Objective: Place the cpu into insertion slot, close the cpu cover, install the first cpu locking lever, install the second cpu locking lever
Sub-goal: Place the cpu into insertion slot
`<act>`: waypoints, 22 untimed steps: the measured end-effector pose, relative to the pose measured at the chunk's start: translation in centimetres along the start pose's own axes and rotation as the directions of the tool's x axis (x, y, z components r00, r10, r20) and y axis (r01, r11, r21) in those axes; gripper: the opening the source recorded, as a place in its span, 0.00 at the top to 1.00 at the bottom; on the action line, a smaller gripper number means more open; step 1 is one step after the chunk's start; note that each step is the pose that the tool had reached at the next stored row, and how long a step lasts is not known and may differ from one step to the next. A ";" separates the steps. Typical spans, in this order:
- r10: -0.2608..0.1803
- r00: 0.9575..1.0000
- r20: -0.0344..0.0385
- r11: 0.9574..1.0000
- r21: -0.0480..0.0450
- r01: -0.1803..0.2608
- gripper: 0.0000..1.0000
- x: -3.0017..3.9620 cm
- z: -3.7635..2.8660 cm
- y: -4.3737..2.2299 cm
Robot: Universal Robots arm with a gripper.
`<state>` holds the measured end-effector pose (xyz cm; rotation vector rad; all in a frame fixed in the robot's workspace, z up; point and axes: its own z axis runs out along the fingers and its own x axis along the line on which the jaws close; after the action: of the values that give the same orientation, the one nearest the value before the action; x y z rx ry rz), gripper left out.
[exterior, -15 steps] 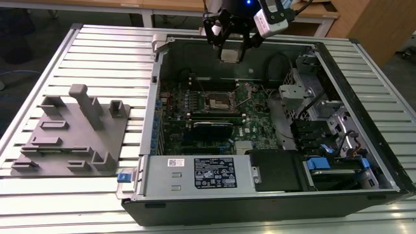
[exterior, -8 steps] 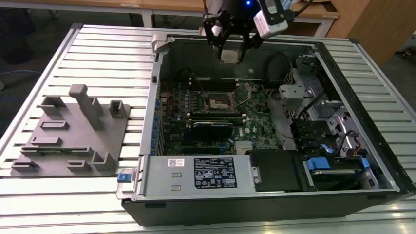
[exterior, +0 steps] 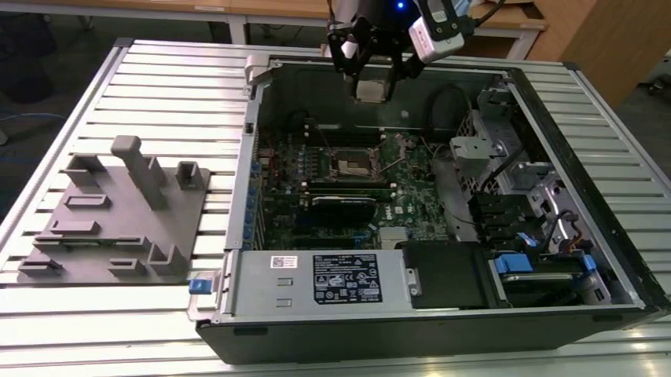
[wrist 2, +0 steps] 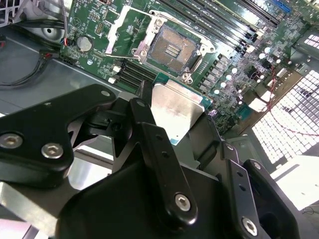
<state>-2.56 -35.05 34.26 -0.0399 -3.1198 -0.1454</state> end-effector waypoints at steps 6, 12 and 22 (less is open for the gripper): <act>0.000 1.000 0.000 1.000 0.000 0.000 0.46 0.00 0.29 -0.03; 0.000 1.000 0.000 1.000 0.000 0.000 0.46 0.00 0.39 -0.04; 0.000 1.000 0.000 1.000 0.000 0.000 0.46 0.00 0.64 -0.06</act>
<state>-2.58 -35.05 33.61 -0.0399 -3.1197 -0.1452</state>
